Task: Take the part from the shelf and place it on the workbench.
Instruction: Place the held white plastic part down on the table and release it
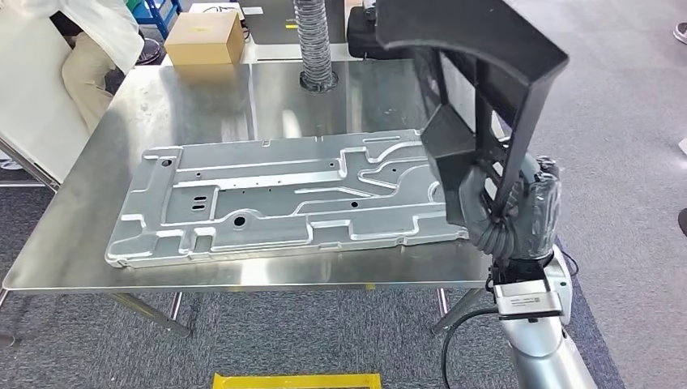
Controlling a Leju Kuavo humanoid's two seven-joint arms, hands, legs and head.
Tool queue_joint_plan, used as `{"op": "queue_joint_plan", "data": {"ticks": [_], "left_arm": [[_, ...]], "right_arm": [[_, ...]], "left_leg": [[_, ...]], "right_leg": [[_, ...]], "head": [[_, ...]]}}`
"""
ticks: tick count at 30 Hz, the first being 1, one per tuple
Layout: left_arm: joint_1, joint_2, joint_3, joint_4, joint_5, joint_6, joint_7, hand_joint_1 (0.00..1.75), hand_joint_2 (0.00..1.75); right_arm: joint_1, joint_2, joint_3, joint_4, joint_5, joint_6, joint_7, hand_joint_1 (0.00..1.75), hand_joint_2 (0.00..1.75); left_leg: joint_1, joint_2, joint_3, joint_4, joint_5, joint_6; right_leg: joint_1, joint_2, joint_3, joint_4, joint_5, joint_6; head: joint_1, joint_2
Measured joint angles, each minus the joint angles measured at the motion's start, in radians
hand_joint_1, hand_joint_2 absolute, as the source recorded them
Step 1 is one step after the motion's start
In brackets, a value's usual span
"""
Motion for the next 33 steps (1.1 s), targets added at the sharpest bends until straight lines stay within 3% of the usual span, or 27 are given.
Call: {"op": "queue_joint_plan", "data": {"ticks": [1,3,5,8,9,12,13,14,16,18,19,23,24,26,28,29,30,32,33], "left_arm": [[0.0,0.0,0.0,0.0,-0.004,0.001,0.002,0.0,1.75],[-0.001,0.0,0.001,0.0,-0.011,0.002,0.005,0.0,1.75],[-0.004,-0.001,0.005,0.0,-0.015,0.002,0.005,0.0,1.75],[-0.006,-0.002,0.015,0.0,-0.022,0.002,-0.002,0.0,1.75],[-0.007,-0.002,0.016,0.0,-0.025,0.001,-0.004,0.0,1.75],[-0.011,-0.002,0.019,0.0,-0.034,-0.002,-0.005,0.0,1.75],[-0.012,-0.002,0.02,0.0,-0.039,-0.004,-0.005,0.0,1.75],[-0.013,-0.002,0.02,0.0,-0.043,-0.006,-0.005,0.0,1.75],[-0.014,-0.002,0.021,0.0,-0.052,-0.015,-0.006,0.0,1.75],[-0.016,0.0,0.022,0.0,-0.061,-0.025,-0.008,0.0,1.75],[-0.018,0.002,0.022,0.0,-0.065,-0.03,-0.01,0.0,1.75],[-0.021,0.005,0.023,0.0,-0.08,-0.041,-0.018,0.0,1.75],[-0.021,0.005,0.023,0.0,-0.084,-0.041,-0.02,0.0,1.75],[-0.022,0.007,0.024,0.0,-0.089,-0.041,-0.022,0.0,1.75],[-0.02,0.008,0.025,0.0,-0.092,-0.041,-0.023,0.0,1.75],[-0.019,0.008,0.026,0.0,-0.093,-0.041,-0.023,0.0,1.75],[-0.018,0.008,0.027,0.0,-0.094,-0.041,-0.023,0.0,1.75],[-0.017,0.009,0.03,0.0,-0.096,-0.041,-0.023,0.0,1.75],[-0.017,0.01,0.032,0.0,-0.097,-0.041,-0.023,0.0,1.75]], "right_arm": [[0.001,0.001,-0.001,0.0,0.07,-0.055,0.016,1.75,1.75],[-0.001,0.003,-0.003,0.0,0.202,-0.147,0.052,1.75,1.75],[-0.007,0.003,-0.004,0.002,0.318,-0.195,0.101,1.75,1.75],[-0.036,0.002,-0.011,0.011,0.475,-0.203,0.193,1.75,1.75],[-0.056,0.0,-0.013,0.018,0.509,-0.187,0.219,1.75,1.75],[-0.132,-0.012,-0.014,0.068,0.589,-0.106,0.279,1.75,1.75],[-0.156,-0.016,-0.013,0.094,0.613,-0.076,0.291,1.75,1.75],[-0.182,-0.02,-0.01,0.124,0.636,-0.046,0.3,1.75,1.75],[-0.238,-0.027,0.004,0.19,0.669,0.018,0.306,1.75,1.75],[-0.303,-0.031,0.035,0.272,0.688,0.091,0.301,1.75,1.75],[-0.337,-0.032,0.056,0.319,0.693,0.13,0.295,1.75,1.75],[-0.445,-0.026,0.159,0.529,0.7,0.199,0.276,1.75,1.75],[-0.47,-0.019,0.187,0.58,0.7,0.2,0.273,1.75,1.75],[-0.51,-0.003,0.241,0.672,0.698,0.197,0.271,1.75,1.75],[-0.528,0.007,0.282,0.739,0.692,0.194,0.271,1.75,1.75],[-0.532,0.009,0.296,0.761,0.689,0.193,0.271,1.75,1.75],[-0.536,0.011,0.308,0.779,0.686,0.193,0.272,1.75,1.75],[-0.549,0.014,0.323,0.805,0.683,0.192,0.273,1.75,1.75],[-0.558,0.016,0.33,0.817,0.681,0.193,0.274,1.75,1.75]], "left_leg": [[-0.001,0.0,0.025,-0.07,0.045,0.005],[-0.006,-0.001,0.06,-0.171,0.087,0.014],[-0.011,-0.001,0.065,-0.189,0.087,0.023],[-0.002,0.001,0.076,-0.206,0.099,0.037],[0.001,0.002,0.08,-0.211,0.1,0.041],[0.001,0.003,0.082,-0.213,0.097,0.045],[0.002,0.003,0.084,-0.212,0.095,0.044],[0.003,0.002,0.086,-0.211,0.093,0.042],[0.006,0.0,0.09,-0.204,0.086,0.034],[0.004,-0.001,0.089,-0.194,0.078,0.022],[0.003,-0.001,0.087,-0.192,0.075,0.015],[0.008,0.0,0.077,-0.173,0.061,-0.009],[0.009,0.0,0.059,-0.134,0.039,-0.013],[0.01,0.0,-0.011,0.005,-0.025,-0.018],[0.01,0.0,-0.072,0.113,-0.053,-0.018],[0.01,0.0,-0.077,0.111,-0.036,-0.015],[0.009,0.0,-0.062,0.067,-0.002,-0.01],[0.005,-0.001,0.003,-0.079,0.076,0.005],[0.002,-0.001,0.028,-0.135,0.096,0.012]], "right_leg": [[0.0,0.001,0.009,0.0,-0.006,0.001],[0.002,0.002,0.018,0.0,-0.014,0.008],[0.002,0.003,0.018,-0.002,-0.018,0.017],[0.002,0.003,0.007,0.026,-0.042,0.034],[0.0,0.002,-0.014,0.07,-0.066,0.04],[-0.012,0.0,-0.125,0.269,-0.139,0.055],[-0.016,-0.001,-0.147,0.3,-0.137,0.059],[-0.021,-0.002,-0.149,0.289,-0.113,0.062],[-0.03,-0.005,-0.1,0.161,-0.031,0.068],[-0.03,-0.005,-0.051,0.045,0.016,0.065],[-0.028,-0.004,-0.043,0.023,0.019,0.06],[-0.023,-0.002,-0.043,0.016,0.021,0.031],[-0.024,-0.002,-0.042,0.014,0.022,0.024],[-0.02,-0.003,-0.041,0.013,0.021,0.016],[-0.014,-0.003,-0.039,0.014,0.017,0.012],[-0.011,-0.003,-0.036,0.014,0.015,0.011],[-0.008,-0.003,-0.032,0.014,0.012,0.01],[-0.002,-0.003,-0.023,0.014,0.005,0.012],[-0.001,-0.002,-0.022,0.015,0.003,0.015]], "head": [[0.0,0.0],[0.002,0.0],[0.004,0.0],[0.006,0.0],[0.008,0.0],[0.011,0.0],[0.012,0.0],[0.012,0.0],[0.013,0.0],[0.014,0.0],[0.014,0.0],[0.011,0.0],[0.01,0.0],[0.008,0.0],[0.008,0.0],[0.008,0.0],[0.008,0.0],[0.008,0.0],[0.008,0.0]]}}
